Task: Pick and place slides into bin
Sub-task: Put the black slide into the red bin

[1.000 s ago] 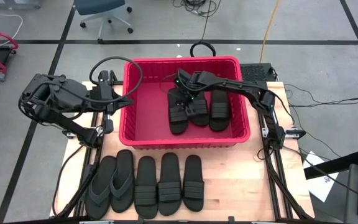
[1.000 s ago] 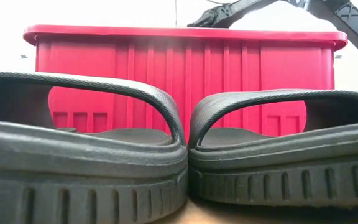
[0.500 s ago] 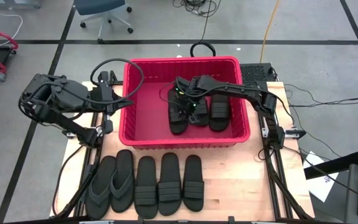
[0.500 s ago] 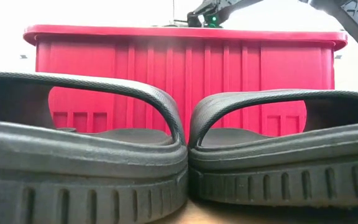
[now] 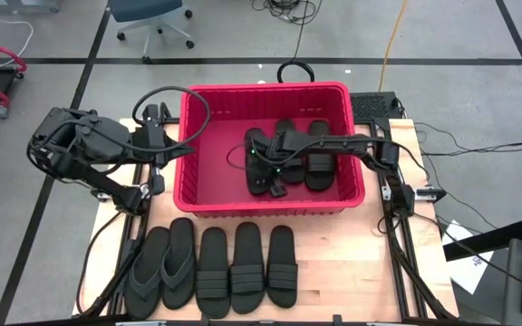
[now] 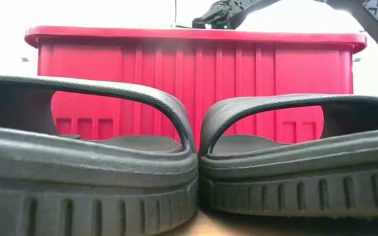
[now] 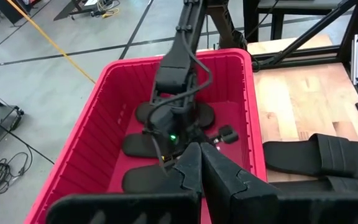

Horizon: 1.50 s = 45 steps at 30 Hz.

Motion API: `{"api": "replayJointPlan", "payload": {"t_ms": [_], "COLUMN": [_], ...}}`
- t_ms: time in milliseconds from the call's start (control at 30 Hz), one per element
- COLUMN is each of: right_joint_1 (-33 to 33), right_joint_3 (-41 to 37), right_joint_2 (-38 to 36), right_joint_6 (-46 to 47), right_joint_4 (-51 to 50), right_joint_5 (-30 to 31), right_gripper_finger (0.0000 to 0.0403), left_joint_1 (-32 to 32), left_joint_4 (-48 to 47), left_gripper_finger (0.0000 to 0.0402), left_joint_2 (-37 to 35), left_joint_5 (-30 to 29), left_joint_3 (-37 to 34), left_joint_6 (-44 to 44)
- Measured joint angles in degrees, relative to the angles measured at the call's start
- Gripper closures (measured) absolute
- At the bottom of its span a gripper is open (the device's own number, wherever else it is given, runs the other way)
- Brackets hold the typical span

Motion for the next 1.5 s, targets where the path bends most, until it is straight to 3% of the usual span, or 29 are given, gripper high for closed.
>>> {"api": "replayJointPlan", "payload": {"t_ms": [267,433,800,1133,1300,1500], "right_joint_1": [1.7,0.7,-4.8,-4.3,-3.8,-4.3], "right_joint_3": [-3.7,-3.7,-3.6,-3.6,-3.7,-1.5], "right_joint_2": [0.9,1.9,1.9,1.9,0.0,-5.8], "right_joint_6": [-0.9,2.3,5.7,3.7,1.1,0.7], "right_joint_4": [4.5,7.7,8.6,12.3,10.0,14.5], "right_joint_5": [9.7,11.3,8.6,4.9,-3.6,1.8], "right_gripper_finger": [0.0403,0.0403,0.0403,0.0403,0.0403,0.0396], "left_joint_1": [0.0,0.0,0.0,0.0,0.0,0.0], "left_joint_4": [-0.1,-0.1,-0.1,-0.1,-0.1,-0.2], "left_gripper_finger": [0.0394,0.0394,0.0394,0.0394,0.0394,0.0394], "left_joint_2": [0.0,0.0,0.0,0.0,0.0,0.0], "left_joint_5": [0.0,0.5,0.7,0.6,0.6,0.5], "left_joint_3": [0.0,0.0,0.0,0.0,0.0,0.0], "left_joint_6": [-1.5,-1.7,-1.4,-1.2,-1.2,-1.5]}}
